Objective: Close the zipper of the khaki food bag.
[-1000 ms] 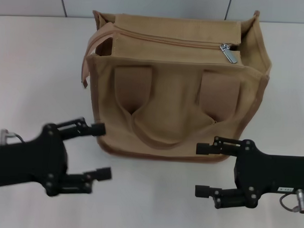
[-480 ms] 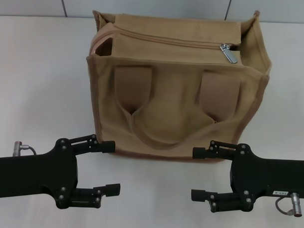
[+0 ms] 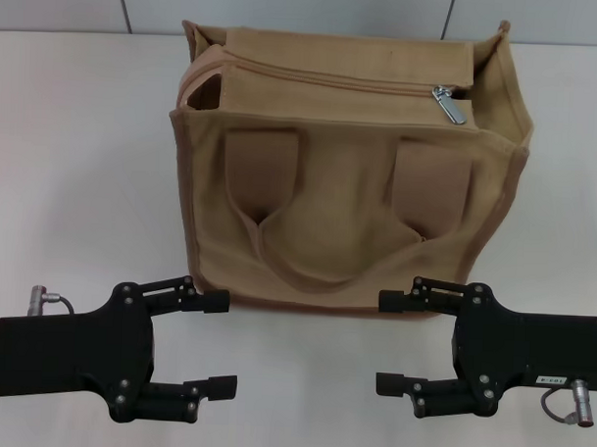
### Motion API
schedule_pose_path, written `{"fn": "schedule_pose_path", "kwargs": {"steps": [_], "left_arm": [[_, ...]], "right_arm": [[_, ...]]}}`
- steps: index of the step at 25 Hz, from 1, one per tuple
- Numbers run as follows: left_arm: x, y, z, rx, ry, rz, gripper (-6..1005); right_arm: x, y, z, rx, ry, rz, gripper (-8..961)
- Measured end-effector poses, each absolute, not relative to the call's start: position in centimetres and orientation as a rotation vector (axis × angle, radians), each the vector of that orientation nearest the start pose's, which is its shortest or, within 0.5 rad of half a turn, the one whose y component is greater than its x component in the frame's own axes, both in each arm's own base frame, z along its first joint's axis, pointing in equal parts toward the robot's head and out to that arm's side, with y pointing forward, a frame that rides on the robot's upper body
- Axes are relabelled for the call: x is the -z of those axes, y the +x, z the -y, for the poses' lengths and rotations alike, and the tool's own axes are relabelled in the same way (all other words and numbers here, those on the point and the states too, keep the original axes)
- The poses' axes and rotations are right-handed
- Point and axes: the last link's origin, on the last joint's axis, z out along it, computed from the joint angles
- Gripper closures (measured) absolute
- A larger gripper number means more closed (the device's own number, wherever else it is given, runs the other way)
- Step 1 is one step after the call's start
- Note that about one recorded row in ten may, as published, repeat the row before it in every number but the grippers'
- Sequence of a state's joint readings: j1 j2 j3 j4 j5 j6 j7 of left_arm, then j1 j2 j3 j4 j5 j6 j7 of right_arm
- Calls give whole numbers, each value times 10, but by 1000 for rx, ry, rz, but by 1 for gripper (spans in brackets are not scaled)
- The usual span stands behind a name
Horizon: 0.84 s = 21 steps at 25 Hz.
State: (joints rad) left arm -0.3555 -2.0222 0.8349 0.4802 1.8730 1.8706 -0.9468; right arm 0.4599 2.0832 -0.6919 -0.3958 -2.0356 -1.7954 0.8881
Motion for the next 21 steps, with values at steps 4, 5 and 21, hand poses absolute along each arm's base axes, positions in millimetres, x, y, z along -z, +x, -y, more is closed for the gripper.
{"fn": "schedule_pose_path", "kwargs": {"steps": [4,5,21], "left_arm": [[7,-287,-233,1002,-2894,270,172],[8,-287,-233,1003,-2894,270,172],[8,-284,-233,1019,-2899,260,172]], "right_arm": [[40,270,-249,-982,-2912,-246,137],[40,270,-249,-982,-2911,-247,137],[40,270,-248,-988,-2906,-244,136]]}}
